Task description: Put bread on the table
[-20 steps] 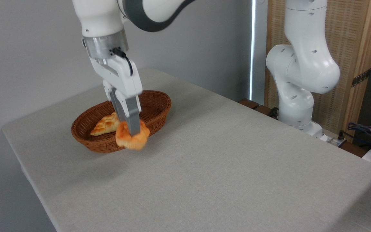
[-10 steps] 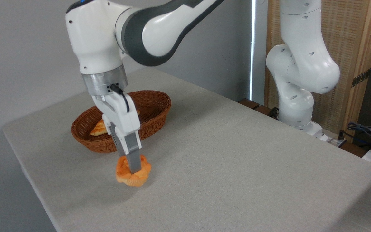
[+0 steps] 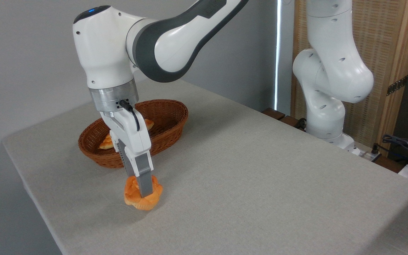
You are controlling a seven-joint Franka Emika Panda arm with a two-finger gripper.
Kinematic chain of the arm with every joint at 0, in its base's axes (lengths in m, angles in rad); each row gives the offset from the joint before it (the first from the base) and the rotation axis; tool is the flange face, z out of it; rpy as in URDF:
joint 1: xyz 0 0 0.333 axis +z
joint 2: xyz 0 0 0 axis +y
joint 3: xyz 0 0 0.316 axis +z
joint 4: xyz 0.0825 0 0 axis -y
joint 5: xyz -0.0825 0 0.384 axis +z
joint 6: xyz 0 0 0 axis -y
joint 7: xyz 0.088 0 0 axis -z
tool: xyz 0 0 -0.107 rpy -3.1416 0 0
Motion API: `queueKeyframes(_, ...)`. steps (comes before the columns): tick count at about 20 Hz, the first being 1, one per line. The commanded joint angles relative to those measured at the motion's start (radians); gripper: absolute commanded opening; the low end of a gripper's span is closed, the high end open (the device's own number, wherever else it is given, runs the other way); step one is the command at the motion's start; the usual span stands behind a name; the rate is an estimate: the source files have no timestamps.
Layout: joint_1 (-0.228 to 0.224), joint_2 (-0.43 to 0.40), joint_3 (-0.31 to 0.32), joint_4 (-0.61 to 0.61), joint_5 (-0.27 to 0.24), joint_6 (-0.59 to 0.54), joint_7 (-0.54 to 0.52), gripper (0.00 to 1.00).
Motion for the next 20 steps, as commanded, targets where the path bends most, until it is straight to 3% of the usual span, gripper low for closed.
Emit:
queueKeyframes(1,-0.008,-0.016,0.005,-0.012,-0.017,0.017,-0.008,1.00)
queueKeyframes(6,-0.008,-0.040,0.005,-0.009,-0.036,0.009,-0.029,1.00)
queueKeyframes(8,-0.003,-0.077,0.006,-0.006,-0.155,-0.003,-0.068,1.00)
queueKeyframes(9,-0.002,-0.100,0.008,-0.004,-0.183,-0.033,-0.068,1.00)
queueKeyframes(13,-0.002,-0.157,0.008,0.025,-0.175,-0.194,-0.066,1.00)
queueKeyframes(18,0.037,-0.152,0.009,0.200,-0.165,-0.447,-0.052,1.00)
queueKeyframes(20,0.037,-0.154,0.000,0.232,-0.117,-0.492,-0.051,1.00)
